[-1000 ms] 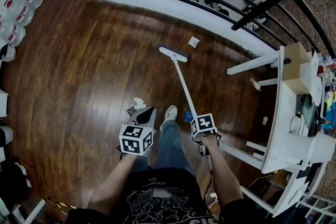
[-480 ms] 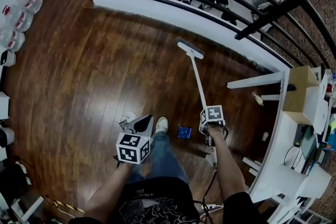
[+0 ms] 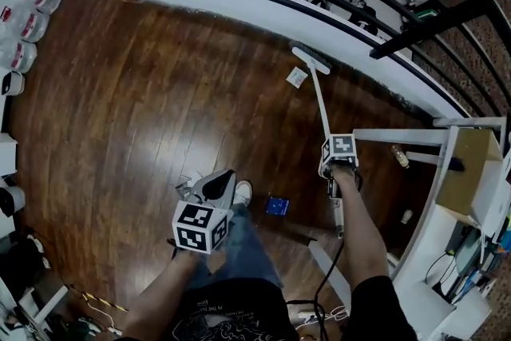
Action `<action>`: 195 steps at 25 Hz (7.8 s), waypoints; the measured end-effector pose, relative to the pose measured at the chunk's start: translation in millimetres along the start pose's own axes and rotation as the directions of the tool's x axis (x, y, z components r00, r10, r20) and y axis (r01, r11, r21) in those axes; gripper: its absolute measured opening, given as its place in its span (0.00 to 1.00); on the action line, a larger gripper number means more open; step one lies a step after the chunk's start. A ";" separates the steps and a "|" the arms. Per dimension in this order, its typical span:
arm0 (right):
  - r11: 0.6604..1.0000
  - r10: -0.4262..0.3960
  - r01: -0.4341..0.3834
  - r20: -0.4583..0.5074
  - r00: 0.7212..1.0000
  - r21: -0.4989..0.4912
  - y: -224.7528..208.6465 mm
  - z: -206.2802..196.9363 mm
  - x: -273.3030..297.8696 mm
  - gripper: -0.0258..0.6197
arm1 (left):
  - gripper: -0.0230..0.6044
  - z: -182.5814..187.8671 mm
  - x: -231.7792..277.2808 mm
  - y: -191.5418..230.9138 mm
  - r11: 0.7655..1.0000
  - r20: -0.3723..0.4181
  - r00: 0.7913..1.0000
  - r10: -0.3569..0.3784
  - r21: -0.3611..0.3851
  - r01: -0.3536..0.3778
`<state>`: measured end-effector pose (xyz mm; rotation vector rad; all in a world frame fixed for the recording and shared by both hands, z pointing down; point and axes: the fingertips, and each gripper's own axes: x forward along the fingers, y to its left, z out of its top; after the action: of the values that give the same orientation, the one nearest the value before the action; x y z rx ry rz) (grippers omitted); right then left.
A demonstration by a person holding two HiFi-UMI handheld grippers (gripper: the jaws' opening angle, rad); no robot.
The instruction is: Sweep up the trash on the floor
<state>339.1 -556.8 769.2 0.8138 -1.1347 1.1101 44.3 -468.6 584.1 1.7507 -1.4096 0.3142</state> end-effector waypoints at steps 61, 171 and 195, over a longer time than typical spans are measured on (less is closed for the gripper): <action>0.982 0.162 -0.184 -0.284 0.945 -0.051 342.5 -474.7 93.7 0.04 | 0.04 -270.4 -298.9 106.3 0.994 0.005 0.999 0.049 -0.097 -0.048; 0.673 0.609 -0.519 0.003 0.793 0.527 588.4 -619.9 112.8 0.04 | 0.04 -361.3 -453.0 150.7 0.993 -0.076 0.991 -0.106 0.043 0.109; 0.873 0.455 -0.416 -0.119 0.882 0.256 514.0 -674.1 105.4 0.04 | 0.04 -383.4 -458.9 114.1 0.994 -0.034 0.994 -0.106 -0.001 0.106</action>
<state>37.3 237.4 680.0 0.6239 -1.0829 1.6820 -96.1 123.5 571.1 1.8054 -1.2869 0.2860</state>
